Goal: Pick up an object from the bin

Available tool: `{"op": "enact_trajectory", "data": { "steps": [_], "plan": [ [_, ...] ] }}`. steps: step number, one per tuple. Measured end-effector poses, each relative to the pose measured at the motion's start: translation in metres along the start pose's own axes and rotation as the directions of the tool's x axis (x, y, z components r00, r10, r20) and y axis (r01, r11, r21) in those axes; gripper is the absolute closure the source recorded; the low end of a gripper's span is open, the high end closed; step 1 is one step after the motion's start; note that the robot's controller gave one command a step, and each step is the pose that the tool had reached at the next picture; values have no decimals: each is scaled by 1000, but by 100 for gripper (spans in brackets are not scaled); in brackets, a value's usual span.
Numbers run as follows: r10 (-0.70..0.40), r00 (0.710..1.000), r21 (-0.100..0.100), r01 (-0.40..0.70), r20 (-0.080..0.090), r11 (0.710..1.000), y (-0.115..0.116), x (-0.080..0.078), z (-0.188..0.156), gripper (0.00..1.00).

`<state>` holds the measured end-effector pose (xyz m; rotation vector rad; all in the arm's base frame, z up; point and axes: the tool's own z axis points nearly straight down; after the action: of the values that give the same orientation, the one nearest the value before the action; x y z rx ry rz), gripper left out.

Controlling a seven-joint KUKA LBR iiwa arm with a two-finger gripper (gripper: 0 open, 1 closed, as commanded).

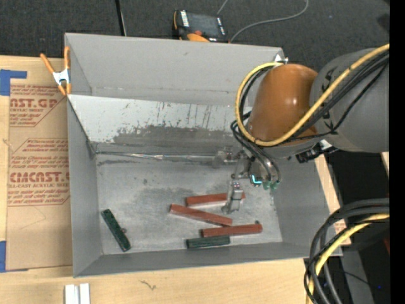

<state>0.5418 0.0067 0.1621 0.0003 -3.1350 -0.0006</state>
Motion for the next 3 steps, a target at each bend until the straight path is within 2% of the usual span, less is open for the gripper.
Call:
{"op": "enact_trajectory", "data": {
  "steps": [1,2,3],
  "plan": [
    [-11,1000,-1,11,5,1000,35,47,95,0],
    [-10,1000,-2,10,19,1000,35,42,87,100],
    [-20,1000,1,20,18,1000,8,19,-78,100]
  ]
}}
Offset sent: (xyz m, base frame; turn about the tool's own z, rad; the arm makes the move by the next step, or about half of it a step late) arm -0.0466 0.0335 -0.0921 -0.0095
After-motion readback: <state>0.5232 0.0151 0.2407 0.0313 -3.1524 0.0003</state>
